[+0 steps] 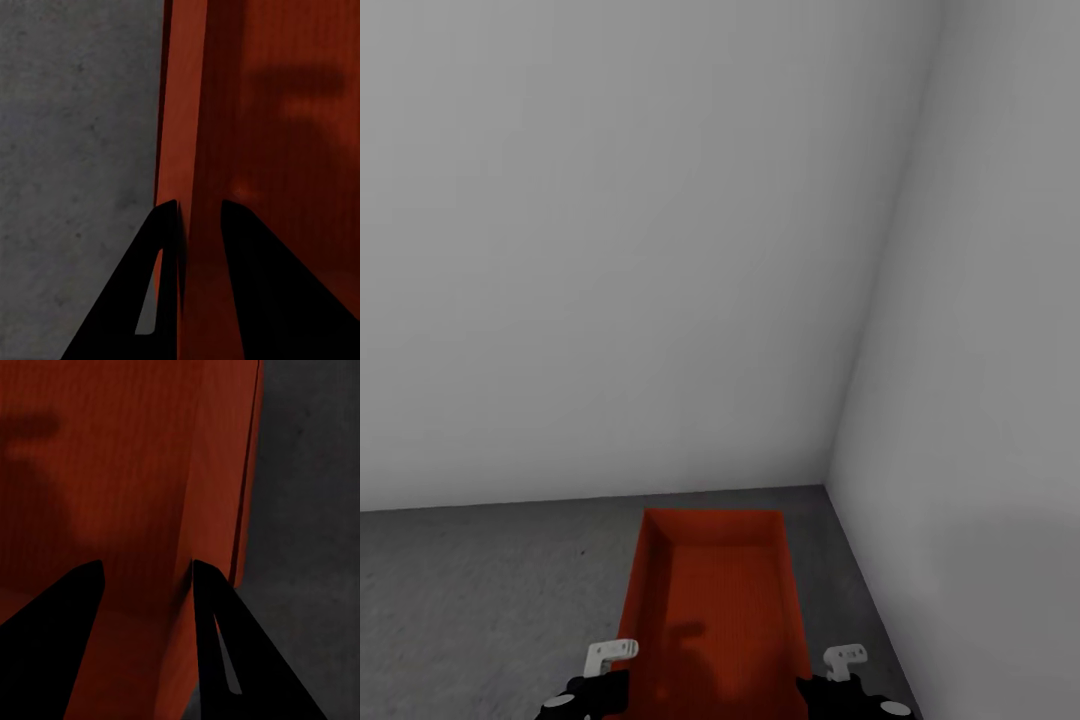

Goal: Move the two storage containers from the living room to the garage. In the garage, place one container on the floor and stack the other container on top of it (either order is fine).

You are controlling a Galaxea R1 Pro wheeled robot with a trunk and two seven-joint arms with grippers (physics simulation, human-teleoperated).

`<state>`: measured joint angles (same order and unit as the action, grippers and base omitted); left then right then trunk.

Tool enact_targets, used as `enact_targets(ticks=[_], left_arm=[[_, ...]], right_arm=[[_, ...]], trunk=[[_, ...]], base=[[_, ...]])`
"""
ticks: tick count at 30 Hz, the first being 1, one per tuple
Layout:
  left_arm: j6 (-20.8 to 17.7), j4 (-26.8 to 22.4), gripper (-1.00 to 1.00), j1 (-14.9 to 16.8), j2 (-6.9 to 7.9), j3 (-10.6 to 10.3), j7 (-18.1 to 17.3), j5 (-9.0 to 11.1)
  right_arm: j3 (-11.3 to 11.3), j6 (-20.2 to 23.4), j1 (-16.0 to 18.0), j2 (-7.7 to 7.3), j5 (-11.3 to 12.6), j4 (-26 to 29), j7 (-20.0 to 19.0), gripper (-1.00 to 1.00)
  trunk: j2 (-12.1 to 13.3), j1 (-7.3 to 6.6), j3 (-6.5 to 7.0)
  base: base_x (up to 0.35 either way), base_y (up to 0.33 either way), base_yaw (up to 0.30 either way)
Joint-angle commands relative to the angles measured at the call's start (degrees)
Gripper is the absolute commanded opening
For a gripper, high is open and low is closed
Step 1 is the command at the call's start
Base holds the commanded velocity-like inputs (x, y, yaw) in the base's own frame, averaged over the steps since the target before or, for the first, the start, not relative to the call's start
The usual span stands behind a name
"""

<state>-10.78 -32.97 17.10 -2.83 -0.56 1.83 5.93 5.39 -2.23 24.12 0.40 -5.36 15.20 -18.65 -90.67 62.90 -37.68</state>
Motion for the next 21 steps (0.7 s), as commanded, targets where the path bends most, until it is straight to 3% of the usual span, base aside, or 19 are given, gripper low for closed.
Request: enact_targets(ticks=[1, 10, 17, 21], left_arm=[[0.1, -4.5, -1.0, 0.0, -3.99, 0.9, 0.2, -0.4], [0.1, -4.5, -1.0, 0.0, -4.01, 0.9, 0.1, -0.4], [0.1, -4.5, -1.0, 0.0, -4.01, 0.9, 0.1, -0.4], [0.1, -4.5, -1.0, 0.0, -3.99, 0.9, 0.1, -0.4]], right_arm=[[0.9, 0.0, 0.0, 0.75, -1.2, -0.2, -0.9, -1.0], [0.9, 0.0, 0.0, 0.74, -1.2, -0.2, -1.0, -1.0], [1.0, 0.0, 0.0, 0.74, -1.2, -0.2, -1.0, -1.0], [1.0, 0.0, 0.0, 0.74, -1.2, -0.2, -1.0, -1.0]], trunk=[[0.0, 0.0, -0.06], [0.0, 0.0, -0.06], [-2.8, 1.53, -1.32], [-2.8, 1.53, -1.32]], base=[[0.0, 0.0, 0.0], [0.0, 0.0, 0.0], [0.0, 0.0, 0.0], [0.0, 0.0, 0.0]])
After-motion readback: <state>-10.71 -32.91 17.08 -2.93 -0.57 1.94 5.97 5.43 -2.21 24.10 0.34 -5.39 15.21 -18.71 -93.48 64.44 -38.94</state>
